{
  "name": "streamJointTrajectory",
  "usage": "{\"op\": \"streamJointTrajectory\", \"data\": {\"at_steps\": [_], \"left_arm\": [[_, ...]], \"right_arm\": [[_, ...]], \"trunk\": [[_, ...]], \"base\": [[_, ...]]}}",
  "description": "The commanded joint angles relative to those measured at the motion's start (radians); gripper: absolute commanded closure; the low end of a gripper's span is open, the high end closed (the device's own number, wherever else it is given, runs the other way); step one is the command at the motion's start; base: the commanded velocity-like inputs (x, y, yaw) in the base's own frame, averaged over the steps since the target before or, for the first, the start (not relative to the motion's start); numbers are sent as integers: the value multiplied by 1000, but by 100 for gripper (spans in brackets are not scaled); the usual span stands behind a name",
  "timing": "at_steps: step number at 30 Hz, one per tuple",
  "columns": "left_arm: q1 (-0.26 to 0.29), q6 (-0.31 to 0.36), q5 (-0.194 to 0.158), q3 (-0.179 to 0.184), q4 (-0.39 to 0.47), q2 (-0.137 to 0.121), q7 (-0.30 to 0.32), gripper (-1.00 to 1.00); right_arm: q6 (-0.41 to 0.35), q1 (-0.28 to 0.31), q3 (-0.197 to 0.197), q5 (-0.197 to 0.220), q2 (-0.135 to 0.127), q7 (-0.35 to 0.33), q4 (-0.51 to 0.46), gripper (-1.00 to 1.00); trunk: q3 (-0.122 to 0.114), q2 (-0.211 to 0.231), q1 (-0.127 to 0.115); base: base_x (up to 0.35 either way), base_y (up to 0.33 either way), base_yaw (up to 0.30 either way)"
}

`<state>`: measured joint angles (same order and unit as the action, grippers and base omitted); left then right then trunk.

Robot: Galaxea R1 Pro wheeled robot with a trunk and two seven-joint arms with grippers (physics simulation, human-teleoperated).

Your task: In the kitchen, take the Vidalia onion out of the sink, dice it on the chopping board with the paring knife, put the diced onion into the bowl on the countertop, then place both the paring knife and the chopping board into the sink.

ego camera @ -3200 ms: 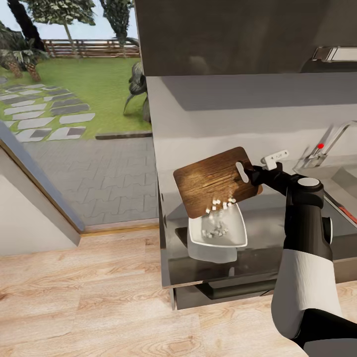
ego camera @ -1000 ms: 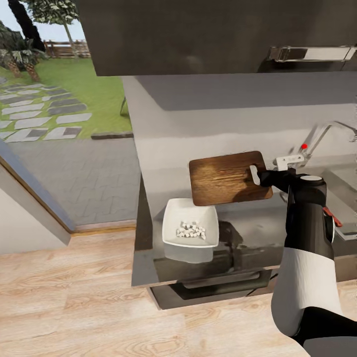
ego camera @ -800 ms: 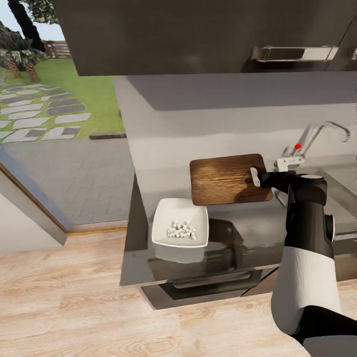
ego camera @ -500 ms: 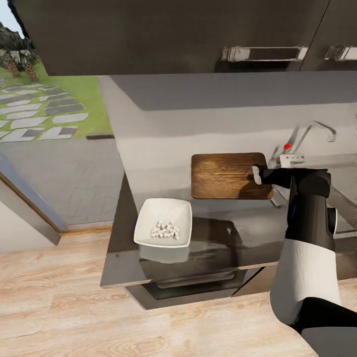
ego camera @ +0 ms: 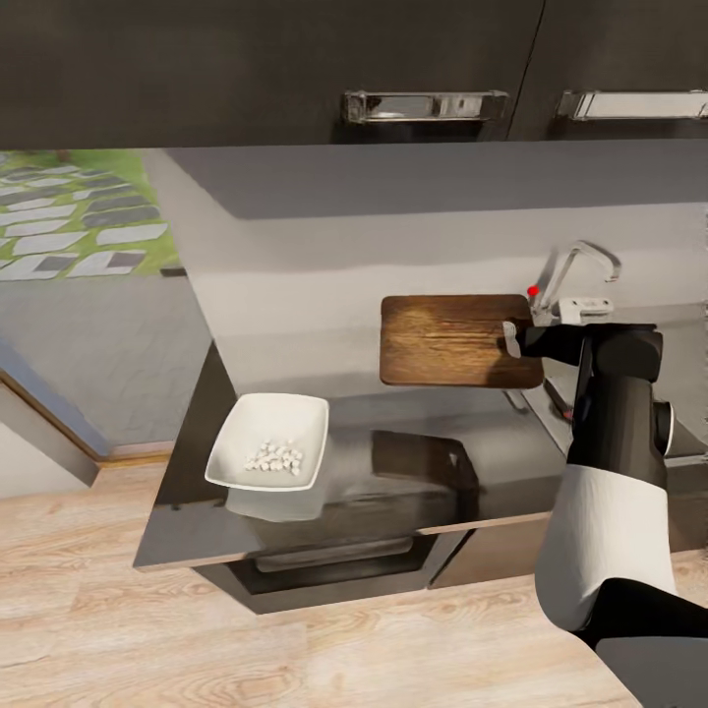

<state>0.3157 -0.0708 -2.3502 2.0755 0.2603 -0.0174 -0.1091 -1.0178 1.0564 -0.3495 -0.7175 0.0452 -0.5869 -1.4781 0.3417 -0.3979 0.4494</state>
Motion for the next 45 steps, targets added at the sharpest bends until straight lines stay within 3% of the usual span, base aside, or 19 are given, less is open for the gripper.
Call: {"op": "streamJointTrajectory", "data": {"at_steps": [1,14,25,45], "left_arm": [[2,-7,-6,8,5,-1,-6,-100],[2,-7,-6,8,5,0,-6,-100],[2,-7,-6,8,5,2,-6,-100],[2,-7,-6,8,5,2,-6,-100]], "right_arm": [[-4,2,-2,-5,1,-10,-1,100],[-28,18,-8,-5,1,-8,-1,100],[-29,26,-57,-5,1,-8,-1,100],[-29,27,-60,-5,6,-8,-1,100]], "trunk": [[2,-2,1],[2,-2,1],[2,-2,1],[2,-2,1]], "base": [[0,-311,0],[0,-311,0],[0,-311,0],[2,-294,0]]}}
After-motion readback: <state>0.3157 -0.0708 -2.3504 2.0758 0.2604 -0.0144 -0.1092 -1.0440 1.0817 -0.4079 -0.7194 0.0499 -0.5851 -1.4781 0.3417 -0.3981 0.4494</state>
